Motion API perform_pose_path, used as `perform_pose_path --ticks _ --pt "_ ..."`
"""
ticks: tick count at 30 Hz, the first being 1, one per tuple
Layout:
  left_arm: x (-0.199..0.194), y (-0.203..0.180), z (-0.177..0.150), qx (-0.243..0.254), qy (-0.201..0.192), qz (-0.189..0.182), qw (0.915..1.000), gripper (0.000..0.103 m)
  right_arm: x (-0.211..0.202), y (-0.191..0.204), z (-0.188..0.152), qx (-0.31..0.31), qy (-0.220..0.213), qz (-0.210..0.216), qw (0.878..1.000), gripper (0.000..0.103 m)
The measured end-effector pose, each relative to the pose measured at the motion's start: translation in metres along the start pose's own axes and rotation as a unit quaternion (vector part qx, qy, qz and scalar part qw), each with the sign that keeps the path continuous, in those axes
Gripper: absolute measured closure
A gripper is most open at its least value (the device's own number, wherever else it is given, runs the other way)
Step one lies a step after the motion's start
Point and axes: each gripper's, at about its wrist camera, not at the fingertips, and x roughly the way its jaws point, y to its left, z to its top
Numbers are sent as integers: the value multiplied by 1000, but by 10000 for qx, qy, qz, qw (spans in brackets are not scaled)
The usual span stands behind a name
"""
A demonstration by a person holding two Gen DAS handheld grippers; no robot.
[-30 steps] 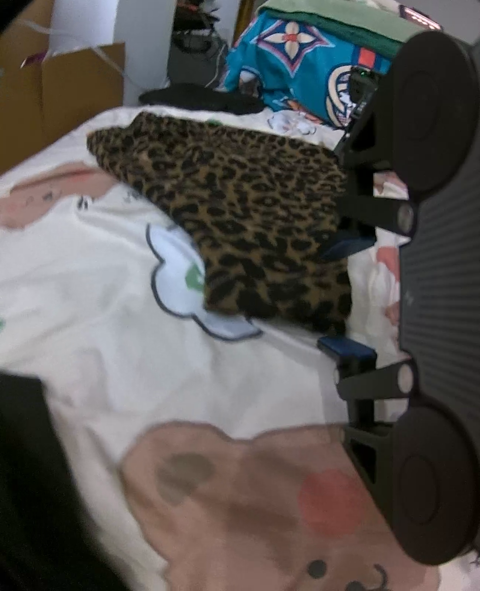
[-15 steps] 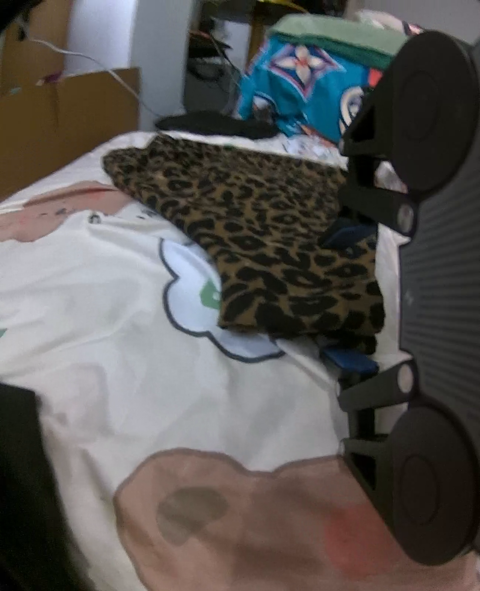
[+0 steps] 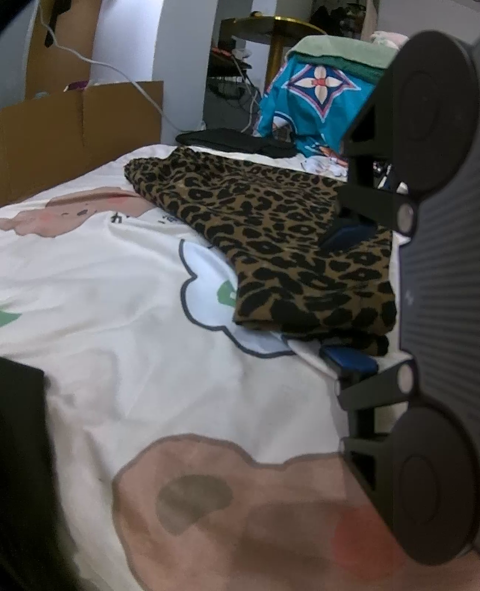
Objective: Fold clothes
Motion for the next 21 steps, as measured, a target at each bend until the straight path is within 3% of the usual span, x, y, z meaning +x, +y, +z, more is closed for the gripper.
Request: perform_pose_path --ticks 6,9,14,21 --pt "5 4 2 -46 -55 -131 9999 44 8 -4 4 419 126 251 9987 47" --pt "4 1 2 10 -53 -113 9999 44 9 2 3 383 150 397 9984 49" --pt "-2 -6 2 87 -22 -402 9992 44 1 7 6 314 46 820 9961 49" --pt "8 -5 2 168 22 -176 9997 43 6 -4 2 369 94 668 9970 49"
